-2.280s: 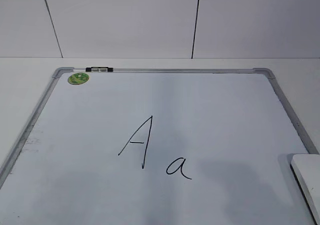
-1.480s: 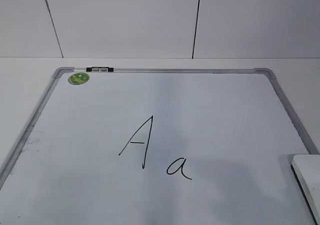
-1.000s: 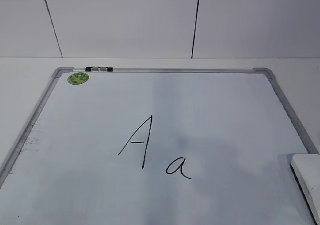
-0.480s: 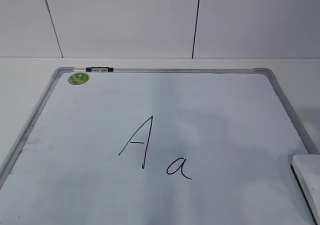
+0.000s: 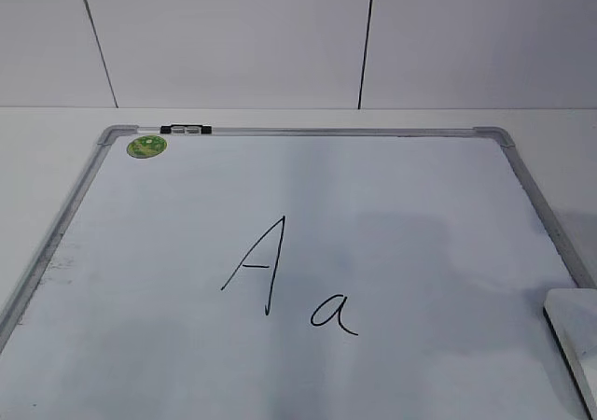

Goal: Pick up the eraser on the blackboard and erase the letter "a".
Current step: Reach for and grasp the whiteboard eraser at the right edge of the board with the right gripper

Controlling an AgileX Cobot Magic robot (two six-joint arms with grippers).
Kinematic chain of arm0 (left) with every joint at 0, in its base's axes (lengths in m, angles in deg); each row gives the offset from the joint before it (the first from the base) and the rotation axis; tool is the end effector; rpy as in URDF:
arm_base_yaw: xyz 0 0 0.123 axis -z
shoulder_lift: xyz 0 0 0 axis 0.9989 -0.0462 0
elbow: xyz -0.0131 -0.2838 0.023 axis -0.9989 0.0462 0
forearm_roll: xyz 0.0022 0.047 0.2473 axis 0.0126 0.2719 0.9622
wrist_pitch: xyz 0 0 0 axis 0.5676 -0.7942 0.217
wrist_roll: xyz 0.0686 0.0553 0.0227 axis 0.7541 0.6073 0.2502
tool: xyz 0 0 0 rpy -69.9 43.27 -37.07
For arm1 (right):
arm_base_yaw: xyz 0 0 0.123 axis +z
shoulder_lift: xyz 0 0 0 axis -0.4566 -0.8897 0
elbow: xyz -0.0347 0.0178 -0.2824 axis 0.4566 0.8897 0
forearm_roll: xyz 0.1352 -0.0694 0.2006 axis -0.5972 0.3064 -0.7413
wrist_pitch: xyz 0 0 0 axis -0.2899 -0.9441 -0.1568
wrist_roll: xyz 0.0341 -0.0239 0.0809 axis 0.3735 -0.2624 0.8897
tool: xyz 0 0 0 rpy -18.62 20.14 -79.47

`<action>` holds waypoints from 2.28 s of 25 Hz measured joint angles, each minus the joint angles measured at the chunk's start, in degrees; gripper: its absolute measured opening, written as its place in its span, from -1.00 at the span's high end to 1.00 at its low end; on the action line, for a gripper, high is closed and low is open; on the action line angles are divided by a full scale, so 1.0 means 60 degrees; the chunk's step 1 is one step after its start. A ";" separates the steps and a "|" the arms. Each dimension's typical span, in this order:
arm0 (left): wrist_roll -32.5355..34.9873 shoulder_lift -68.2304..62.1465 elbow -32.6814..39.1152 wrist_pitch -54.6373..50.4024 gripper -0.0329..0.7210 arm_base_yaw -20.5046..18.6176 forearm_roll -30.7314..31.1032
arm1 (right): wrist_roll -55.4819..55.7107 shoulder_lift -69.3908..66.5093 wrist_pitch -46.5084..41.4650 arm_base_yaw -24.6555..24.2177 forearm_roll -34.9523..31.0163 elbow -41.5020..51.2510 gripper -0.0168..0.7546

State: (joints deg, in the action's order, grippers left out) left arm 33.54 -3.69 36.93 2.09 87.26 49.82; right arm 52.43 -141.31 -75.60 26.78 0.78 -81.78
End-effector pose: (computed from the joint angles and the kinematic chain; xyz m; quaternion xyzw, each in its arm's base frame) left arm -0.0064 -0.0043 0.2762 0.0127 0.8647 -0.0193 0.5018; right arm 0.1329 0.0165 0.2540 -0.0317 0.9814 0.0907 0.1661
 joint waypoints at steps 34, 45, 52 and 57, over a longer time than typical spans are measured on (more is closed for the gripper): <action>0.0000 0.0000 0.0000 0.0000 0.28 0.0000 0.0000 | 0.1208 -0.3009 0.0624 0.0835 0.1436 -0.0744 -0.81; 0.0000 0.0000 0.0000 0.0000 0.28 0.0000 0.0000 | 0.1637 -0.4019 0.1302 0.0870 0.1645 -0.0806 -0.80; 0.0000 0.0000 0.0000 0.0000 0.28 0.0000 0.0000 | 0.1750 -0.4510 0.1621 0.0870 0.1606 -0.0806 -0.80; 0.0000 0.0000 0.0000 0.0000 0.28 0.0000 0.0000 | 0.1879 -0.4576 0.1803 0.0870 0.1606 -0.0865 -0.80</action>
State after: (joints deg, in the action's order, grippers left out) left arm 33.54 -3.69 36.93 2.09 87.26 49.82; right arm 63.70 -168.77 -64.78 32.00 10.41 -86.97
